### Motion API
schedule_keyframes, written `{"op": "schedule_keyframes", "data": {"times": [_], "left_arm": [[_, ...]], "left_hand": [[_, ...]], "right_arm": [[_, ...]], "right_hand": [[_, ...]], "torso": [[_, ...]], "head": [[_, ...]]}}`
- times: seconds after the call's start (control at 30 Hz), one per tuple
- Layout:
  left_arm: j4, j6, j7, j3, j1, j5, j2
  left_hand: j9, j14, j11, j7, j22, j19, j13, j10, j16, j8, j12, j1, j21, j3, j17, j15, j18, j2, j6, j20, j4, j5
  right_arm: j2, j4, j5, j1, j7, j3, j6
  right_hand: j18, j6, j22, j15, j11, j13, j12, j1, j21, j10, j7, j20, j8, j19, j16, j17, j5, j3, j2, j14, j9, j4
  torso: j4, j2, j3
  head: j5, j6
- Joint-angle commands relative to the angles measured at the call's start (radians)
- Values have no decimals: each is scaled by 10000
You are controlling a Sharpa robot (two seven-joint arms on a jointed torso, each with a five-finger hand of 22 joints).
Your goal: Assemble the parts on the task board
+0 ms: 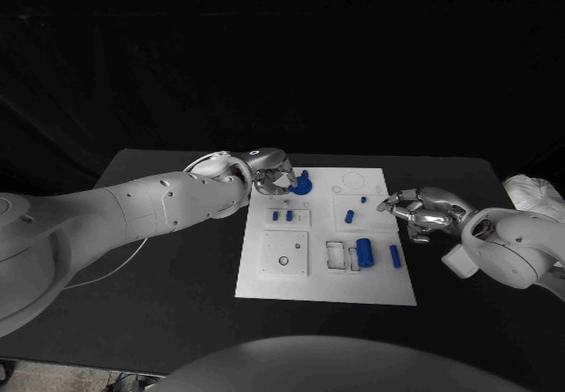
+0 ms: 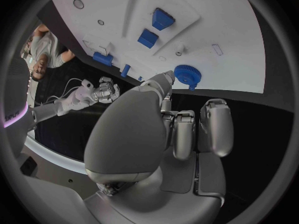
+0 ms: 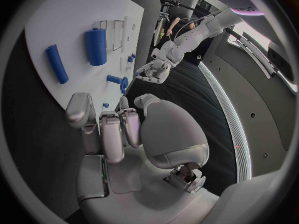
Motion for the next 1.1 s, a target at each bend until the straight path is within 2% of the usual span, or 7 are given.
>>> {"op": "schedule_keyframes", "data": {"times": [0.03,0.13,0.3,0.53,0.73,0.9,1.1], "left_arm": [[43,4,612,-1,7,2854,-123],[36,497,651,-12,7,4063,-308],[-123,1240,520,-98,-23,5362,-360],[-581,2047,320,-148,-255,6620,-199],[-866,2484,203,-155,-405,7231,-73],[-991,2684,106,-156,-517,7383,8],[-1196,2878,-48,-156,-728,7437,141]], "left_hand": [[34,1052,-5,30,2107,215,1800,119,25,67,56,-52,6,-123,2627,52,-149,59,-1,77,-13,-27],[40,1052,-8,34,2094,186,1789,100,25,67,53,-59,-36,-252,2627,57,-137,100,-36,87,4,-27],[41,1052,8,31,2063,115,1672,-63,25,46,-9,-37,-134,-499,2627,80,-111,189,-154,105,29,23],[31,1052,67,60,2019,6,1417,-421,25,12,-147,18,-277,-812,2627,129,-80,308,-368,160,64,99],[20,1052,103,80,1998,-50,1310,-585,25,-9,-203,50,-346,-953,2627,163,-65,367,-488,190,83,126],[20,1052,120,74,1987,-80,1281,-637,25,-4,-217,68,-383,-1013,2627,173,-56,403,-521,204,92,128],[19,1052,128,84,1970,-124,1194,-770,25,-1,-263,118,-437,-1079,2627,185,-43,457,-577,219,89,157]], "right_arm": [[3,0,1,-12,28,-4,174],[9,-3,3,-18,19,-4,180],[29,-13,4,-30,3,-5,197],[51,-20,8,-36,-2,-5,192],[52,-15,15,-37,-17,-5,201],[70,-31,18,-38,-25,-5,214],[94,-30,20,-42,-7,-5,212]], "right_hand": [[98,85,1280,7,28,1246,-16,23,-59,-6,12,32,57,-59,-34,1816,-53,56,-67,185,16,23],[99,87,1279,8,29,1245,-17,22,-63,-7,13,32,58,-63,-35,1815,-55,59,-66,183,16,24],[98,88,1279,9,29,1242,-18,21,-61,-11,13,33,58,-61,-34,1817,-58,62,-66,186,17,25],[98,88,1279,9,29,1242,-18,21,-61,-11,13,33,58,-61,-34,1817,-58,62,-66,186,17,25],[98,88,1279,9,29,1242,-18,21,-61,-11,13,33,58,-61,-34,1817,-58,62,-66,186,17,25],[98,88,1279,9,29,1242,-18,21,-61,-11,13,33,58,-61,-34,1817,-58,62,-66,186,17,25],[99,88,1278,11,29,1236,-22,22,-65,-18,12,34,59,-65,-34,1816,-64,71,-71,185,18,23]], "torso": [[11,-1,2],[-1,3,-2],[-13,7,-8],[-14,20,-14],[-13,20,1],[-12,0,2],[-12,13,-4]], "head": [[32,-1],[83,-1],[165,-1],[171,-1],[182,-1],[199,-1],[173,-1]]}}
